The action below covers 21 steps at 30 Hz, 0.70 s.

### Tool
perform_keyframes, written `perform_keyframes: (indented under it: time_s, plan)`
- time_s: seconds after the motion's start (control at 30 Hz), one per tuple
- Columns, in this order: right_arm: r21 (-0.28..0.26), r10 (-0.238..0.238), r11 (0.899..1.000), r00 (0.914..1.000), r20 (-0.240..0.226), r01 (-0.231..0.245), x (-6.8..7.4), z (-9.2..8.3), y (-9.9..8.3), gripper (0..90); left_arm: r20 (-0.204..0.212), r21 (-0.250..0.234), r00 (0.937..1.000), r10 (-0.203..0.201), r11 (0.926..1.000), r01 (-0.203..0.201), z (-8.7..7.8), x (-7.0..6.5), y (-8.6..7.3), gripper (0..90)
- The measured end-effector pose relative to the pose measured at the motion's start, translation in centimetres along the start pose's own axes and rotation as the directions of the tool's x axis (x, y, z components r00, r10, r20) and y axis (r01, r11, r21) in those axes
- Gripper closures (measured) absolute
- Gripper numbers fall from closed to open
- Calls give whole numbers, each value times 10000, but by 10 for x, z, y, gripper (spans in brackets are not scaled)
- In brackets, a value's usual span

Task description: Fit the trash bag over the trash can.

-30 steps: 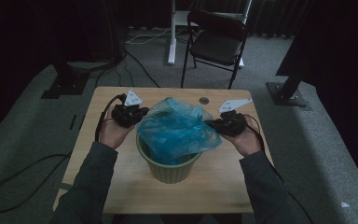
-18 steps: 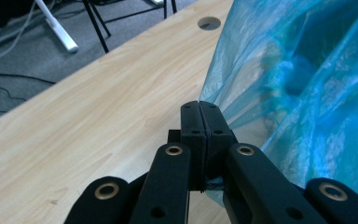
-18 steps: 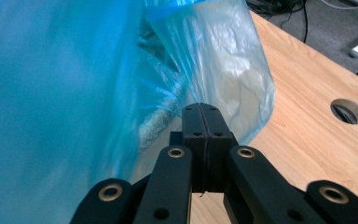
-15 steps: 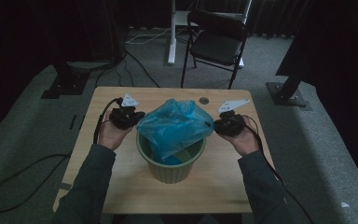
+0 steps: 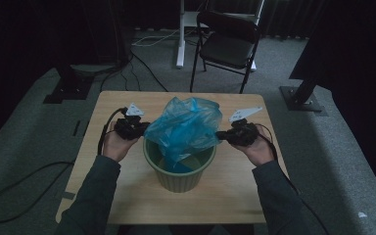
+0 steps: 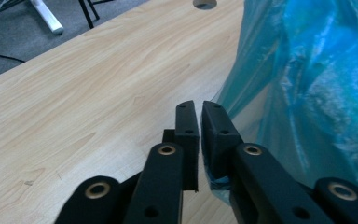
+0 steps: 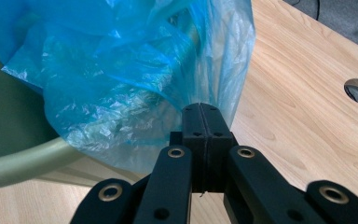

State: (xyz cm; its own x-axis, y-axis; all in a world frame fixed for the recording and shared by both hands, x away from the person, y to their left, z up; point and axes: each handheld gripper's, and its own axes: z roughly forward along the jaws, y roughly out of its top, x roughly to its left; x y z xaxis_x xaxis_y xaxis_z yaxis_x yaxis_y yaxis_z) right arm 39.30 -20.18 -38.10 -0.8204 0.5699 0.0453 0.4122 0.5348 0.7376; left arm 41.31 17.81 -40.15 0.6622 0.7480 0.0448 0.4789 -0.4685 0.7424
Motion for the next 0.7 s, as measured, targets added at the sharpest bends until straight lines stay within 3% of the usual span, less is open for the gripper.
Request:
perform_keyframes:
  time_s: [0.07,0.27,0.7]
  plan:
    - [-68,28,10000,10000,34,-28,0,-2,0,899,-68,-216,9998,-209,9996,207,-5,3,0,805]
    - [-440,74,9990,9999,122,-68,-1,-11,2,862,-150,-482,9996,-221,9986,213,-14,3,1,750]
    - [-784,-26,9969,9999,147,38,1,-21,1,777,165,-989,9982,-576,9934,589,-24,10,0,669]
